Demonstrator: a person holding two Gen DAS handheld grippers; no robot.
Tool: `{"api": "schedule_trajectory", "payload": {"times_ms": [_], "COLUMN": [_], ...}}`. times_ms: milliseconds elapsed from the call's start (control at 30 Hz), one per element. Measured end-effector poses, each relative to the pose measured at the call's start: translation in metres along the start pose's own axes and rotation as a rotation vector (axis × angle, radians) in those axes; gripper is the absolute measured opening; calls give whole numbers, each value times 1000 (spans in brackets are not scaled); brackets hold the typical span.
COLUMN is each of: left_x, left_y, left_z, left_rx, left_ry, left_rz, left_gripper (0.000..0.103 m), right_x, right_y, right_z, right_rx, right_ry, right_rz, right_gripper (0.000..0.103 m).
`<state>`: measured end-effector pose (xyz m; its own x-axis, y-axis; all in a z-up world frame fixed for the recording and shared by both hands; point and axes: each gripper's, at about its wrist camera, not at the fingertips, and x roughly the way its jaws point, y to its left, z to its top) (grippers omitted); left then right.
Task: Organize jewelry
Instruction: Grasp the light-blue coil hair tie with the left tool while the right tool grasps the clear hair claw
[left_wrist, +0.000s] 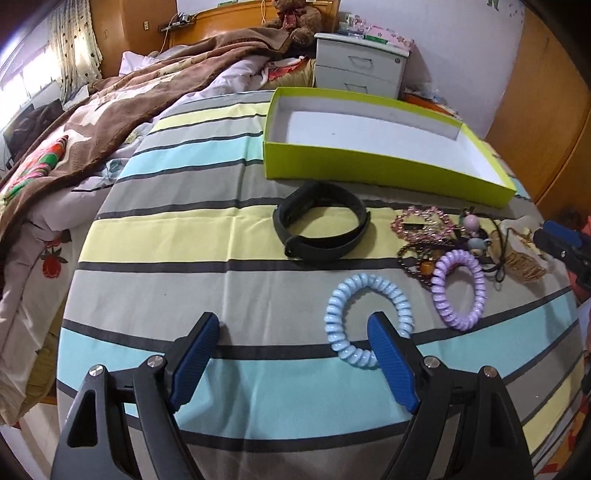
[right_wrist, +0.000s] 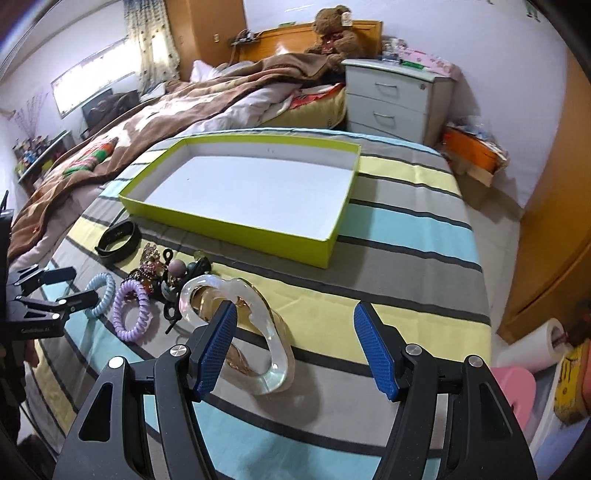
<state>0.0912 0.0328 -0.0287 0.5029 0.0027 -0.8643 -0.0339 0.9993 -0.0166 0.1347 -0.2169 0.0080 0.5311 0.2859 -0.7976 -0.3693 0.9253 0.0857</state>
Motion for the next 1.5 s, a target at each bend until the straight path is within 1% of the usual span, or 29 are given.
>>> {"api": "schedule_trajectory", "payload": {"times_ms": [100,167,233,300,367,467,500,533,600,667,800,867,933,1000,1033,1067,1100,1167,1233,1333,1500], "left_x": [0,1,1,2,3,4,3,3,2,1,-1,-2,-3,-4,-5,-5,-6,-6,-6,-7,-12], "left_y": [0,2,2,4,6,5,5,4,3,1,-3,-4,-4,-4,-4,-4,-4,-3,-2,0,-1], "left_z": [0,0,-2,-1,1,3,2,1,1,1,2,2,2,2,2,2,1,1,2,3,3], "left_rx": [7,3,5,3,3,-10,-11,-8,-6,2,21,27,30,31,33,36,39,36,30,19,11], "left_ry": [0,-9,-16,-17,-10,-8,-15,-21,-26,-28,-35,-40,-44,-51,-53,-56,-60,-63,-64,-64,-84], "left_rz": [11,13,17,19,19,19,20,20,16,14,1,-2,1,4,5,8,11,7,7,-14,-36], "left_gripper": [84,85,87,90,90,89,89,88,83,78,68,58,55,47,39,32,30,23,18,11,11], "right_x": [6,9,11,14,15,16,17,16,16,13,7,5,2,-3,-6,-9,-13,-18,-22,-28,-36], "right_y": [0,1,0,-1,0,1,1,2,3,5,3,1,0,-1,-2,-2,-2,-1,1,3,4], "right_z": [2,4,6,7,8,9,9,8,6,3,-3,-5,-8,-11,-12,-13,-14,-17,-18,-20,-26], "right_rx": [-18,-32,-30,-28,-29,-28,-22,-18,-14,-11,24,43,63,85,96,100,105,115,120,133,162], "right_ry": [25,31,41,54,65,77,79,81,86,81,67,57,45,30,18,9,-2,-18,-36,-59,-87], "right_rz": [33,38,57,87,113,153,165,172,172,166,165,155,145,131,116,104,87,61,37,14,-18], "right_gripper": [66,65,62,58,51,39,37,32,22,15,15,15,15,15,15,15,15,15,15,15,15]}}
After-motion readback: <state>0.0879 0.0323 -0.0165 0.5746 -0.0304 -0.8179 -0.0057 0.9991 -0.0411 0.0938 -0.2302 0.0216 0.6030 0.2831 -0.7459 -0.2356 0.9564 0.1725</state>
